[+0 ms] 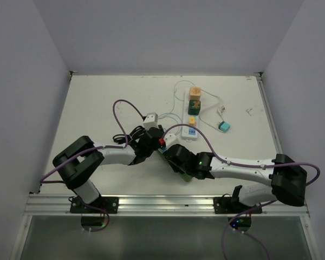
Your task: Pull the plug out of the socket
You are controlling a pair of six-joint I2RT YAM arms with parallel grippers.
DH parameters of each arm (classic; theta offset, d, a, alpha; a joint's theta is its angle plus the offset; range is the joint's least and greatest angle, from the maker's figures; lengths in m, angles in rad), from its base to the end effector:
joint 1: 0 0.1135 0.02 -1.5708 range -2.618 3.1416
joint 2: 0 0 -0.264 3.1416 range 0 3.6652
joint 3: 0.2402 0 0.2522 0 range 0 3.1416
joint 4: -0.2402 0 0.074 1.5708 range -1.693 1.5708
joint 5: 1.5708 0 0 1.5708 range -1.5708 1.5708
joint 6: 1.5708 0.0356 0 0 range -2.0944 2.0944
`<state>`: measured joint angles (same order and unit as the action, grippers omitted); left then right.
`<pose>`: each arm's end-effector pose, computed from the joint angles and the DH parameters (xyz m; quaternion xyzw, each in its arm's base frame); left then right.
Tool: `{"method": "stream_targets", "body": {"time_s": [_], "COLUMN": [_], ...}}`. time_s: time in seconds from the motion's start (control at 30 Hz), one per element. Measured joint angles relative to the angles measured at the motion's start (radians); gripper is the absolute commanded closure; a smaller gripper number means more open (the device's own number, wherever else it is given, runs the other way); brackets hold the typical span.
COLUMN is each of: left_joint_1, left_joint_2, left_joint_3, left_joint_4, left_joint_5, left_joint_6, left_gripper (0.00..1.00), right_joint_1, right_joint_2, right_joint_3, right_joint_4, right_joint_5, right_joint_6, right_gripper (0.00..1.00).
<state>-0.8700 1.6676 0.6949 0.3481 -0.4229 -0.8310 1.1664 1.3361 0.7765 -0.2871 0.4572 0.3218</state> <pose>0.2171 -0.2347 0.1454 -0.0786 0.8720 -0.2116 0.4343 0.1200 0.2404 0.2117 -0.3001 0.8637 0.0777 0.3973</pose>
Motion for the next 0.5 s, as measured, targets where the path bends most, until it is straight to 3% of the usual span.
{"method": "stream_targets", "body": {"time_s": [0.27,0.5], "left_joint_1": [0.003,-0.002], "left_joint_2": [-0.006,-0.015], "left_joint_3": [-0.003,-0.016], "left_joint_4": [0.028,0.028], "left_joint_5": [-0.026,-0.035], "left_joint_6": [-0.007,-0.006], "left_gripper": [1.00,1.00], "right_joint_1": [-0.253,-0.261], "right_joint_2": [-0.083,-0.072], "right_joint_3": [-0.053,-0.058], "right_joint_4": [0.043,0.055], "right_joint_5": [-0.347,-0.395], "right_joint_6": [0.037,0.029], "right_gripper": [1.00,1.00]}}
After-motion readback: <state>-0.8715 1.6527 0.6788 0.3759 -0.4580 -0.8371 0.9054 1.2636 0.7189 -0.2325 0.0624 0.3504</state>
